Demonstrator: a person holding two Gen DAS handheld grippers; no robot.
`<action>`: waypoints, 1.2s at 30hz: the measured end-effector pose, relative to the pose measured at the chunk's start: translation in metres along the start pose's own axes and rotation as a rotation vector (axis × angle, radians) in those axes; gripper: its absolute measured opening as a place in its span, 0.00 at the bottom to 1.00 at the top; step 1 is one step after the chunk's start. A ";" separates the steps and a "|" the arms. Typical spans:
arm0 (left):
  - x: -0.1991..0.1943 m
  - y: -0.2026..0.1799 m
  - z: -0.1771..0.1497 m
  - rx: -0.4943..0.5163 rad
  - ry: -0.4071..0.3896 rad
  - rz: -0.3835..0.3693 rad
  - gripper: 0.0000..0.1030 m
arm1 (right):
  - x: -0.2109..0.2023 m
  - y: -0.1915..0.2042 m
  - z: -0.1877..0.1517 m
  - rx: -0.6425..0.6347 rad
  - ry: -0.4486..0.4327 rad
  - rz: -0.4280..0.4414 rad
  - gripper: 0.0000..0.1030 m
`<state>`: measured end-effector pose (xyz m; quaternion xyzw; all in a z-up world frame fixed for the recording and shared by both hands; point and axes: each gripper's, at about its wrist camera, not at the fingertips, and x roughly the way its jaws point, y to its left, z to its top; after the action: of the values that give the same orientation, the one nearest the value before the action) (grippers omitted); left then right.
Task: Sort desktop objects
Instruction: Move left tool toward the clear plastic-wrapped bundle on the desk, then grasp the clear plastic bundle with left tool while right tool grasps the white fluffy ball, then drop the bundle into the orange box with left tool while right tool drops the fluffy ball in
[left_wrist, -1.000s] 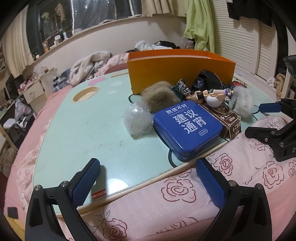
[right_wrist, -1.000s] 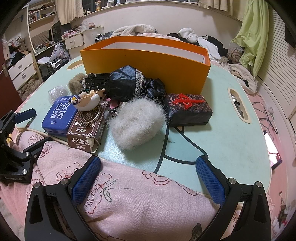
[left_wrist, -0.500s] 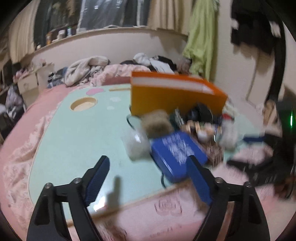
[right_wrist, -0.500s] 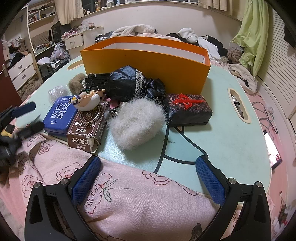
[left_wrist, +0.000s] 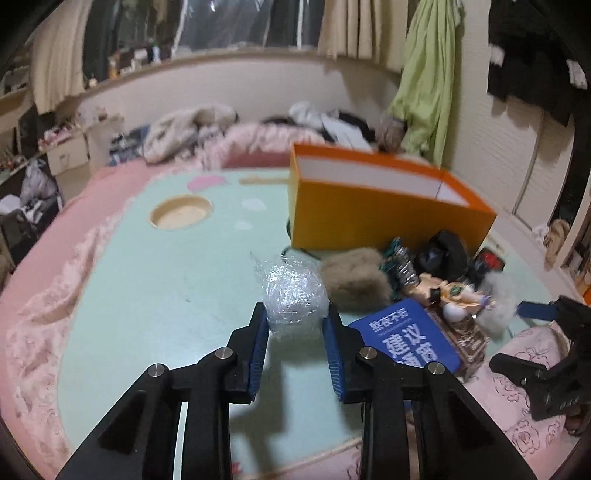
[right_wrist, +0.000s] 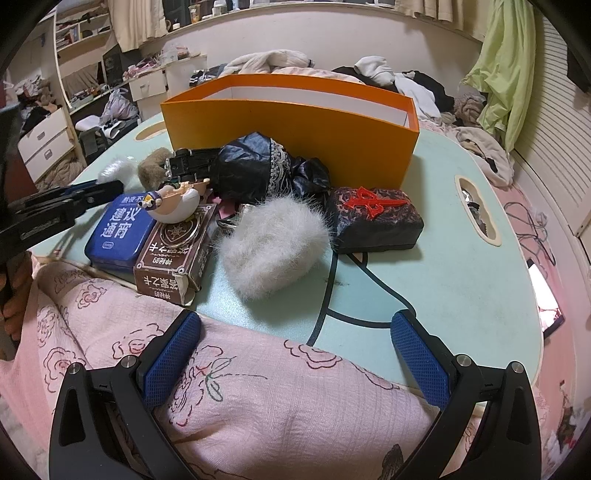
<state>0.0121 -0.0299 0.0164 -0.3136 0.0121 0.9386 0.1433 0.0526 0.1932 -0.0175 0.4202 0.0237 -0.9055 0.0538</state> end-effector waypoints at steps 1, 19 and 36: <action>-0.007 -0.001 -0.003 -0.002 -0.020 0.003 0.27 | -0.002 -0.003 -0.001 0.020 -0.016 0.023 0.99; -0.024 -0.011 -0.026 0.039 -0.078 0.031 0.28 | -0.032 -0.006 0.017 0.173 -0.141 0.220 0.62; -0.045 -0.010 -0.022 0.038 -0.143 0.034 0.27 | -0.040 -0.045 0.003 0.293 -0.229 0.373 0.09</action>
<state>0.0621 -0.0345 0.0254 -0.2428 0.0253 0.9605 0.1336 0.0707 0.2403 0.0154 0.3152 -0.1916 -0.9155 0.1606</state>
